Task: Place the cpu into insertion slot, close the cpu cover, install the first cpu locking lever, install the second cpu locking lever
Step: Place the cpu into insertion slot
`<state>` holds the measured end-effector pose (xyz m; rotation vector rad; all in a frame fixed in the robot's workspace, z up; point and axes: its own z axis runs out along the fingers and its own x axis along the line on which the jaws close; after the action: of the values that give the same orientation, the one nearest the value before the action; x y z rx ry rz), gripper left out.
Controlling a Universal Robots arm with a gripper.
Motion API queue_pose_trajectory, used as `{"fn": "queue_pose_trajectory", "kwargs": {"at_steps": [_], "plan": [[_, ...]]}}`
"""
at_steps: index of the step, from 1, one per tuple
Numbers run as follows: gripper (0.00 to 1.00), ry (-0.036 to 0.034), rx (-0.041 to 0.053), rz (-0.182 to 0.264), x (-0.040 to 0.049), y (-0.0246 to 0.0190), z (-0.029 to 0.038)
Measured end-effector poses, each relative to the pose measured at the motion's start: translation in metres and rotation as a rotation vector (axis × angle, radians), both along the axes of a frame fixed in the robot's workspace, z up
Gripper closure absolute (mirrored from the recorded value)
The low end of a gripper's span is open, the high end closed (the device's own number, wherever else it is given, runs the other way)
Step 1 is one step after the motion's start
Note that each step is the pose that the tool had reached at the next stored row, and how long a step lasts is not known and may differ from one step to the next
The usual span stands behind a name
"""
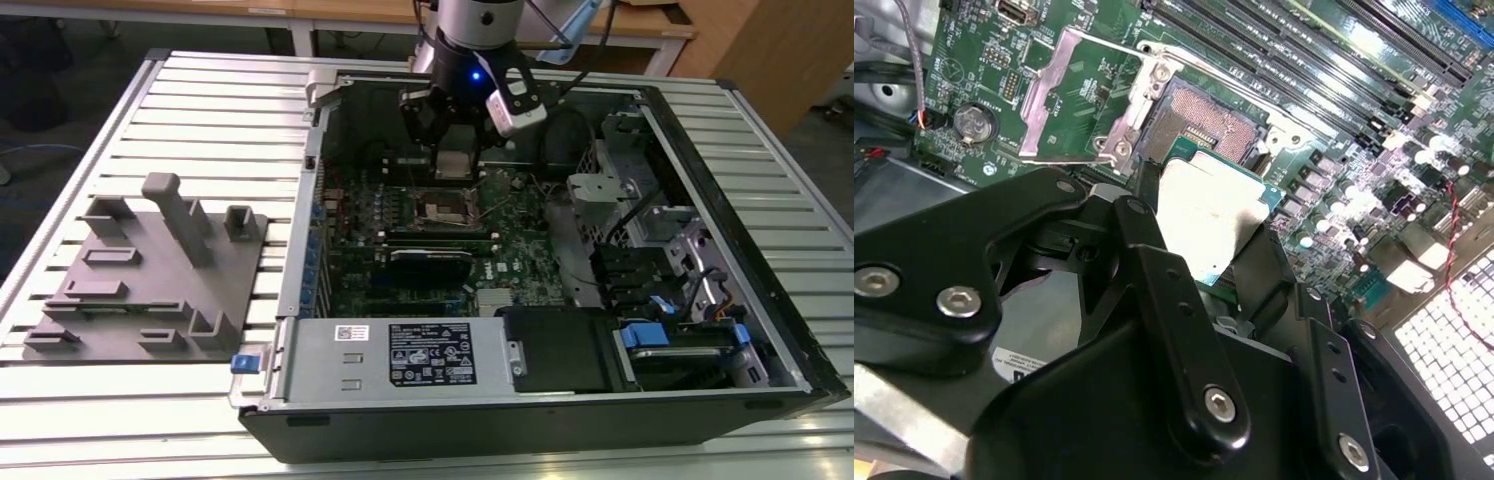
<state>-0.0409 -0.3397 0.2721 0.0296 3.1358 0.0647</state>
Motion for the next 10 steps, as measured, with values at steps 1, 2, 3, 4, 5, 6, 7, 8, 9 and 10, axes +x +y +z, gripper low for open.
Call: {"fn": "queue_pose_trajectory", "kwargs": {"at_steps": [1, 2, 3, 4, 5, 6, 7, 8, 9, 10], "plan": [[0.46, 0.0, -0.0005, 0.0, 0.0, 0.0, 0.0], [0.46, 0.0, -0.0011, 0.0, 0.0, 0.0, -0.0001], [0.46, 0.0, -0.0015, 0.0, 0.0, 0.0, -0.0002], [0.46, 0.0, -0.0021, 0.0, 0.0, 0.0, -0.0002], [0.46, 0.0, -0.0026, 0.0, 0.0, 0.0, -0.0003], [0.46, 0.0, -0.0038, 0.0, 0.0, 0.0, -0.0005], [0.46, 0.0, -0.0053, 0.0, 0.0, 0.0, -0.0007], [0.46, 0.0, -0.0057, 0.0, 0.0, 0.0, -0.0007], [0.46, 0.0, -0.0062, 0.0, 0.0, 0.0, -0.0008], [0.46, 0.0, -0.0067, 0.0, 0.0, 0.0, -0.0008]]}}
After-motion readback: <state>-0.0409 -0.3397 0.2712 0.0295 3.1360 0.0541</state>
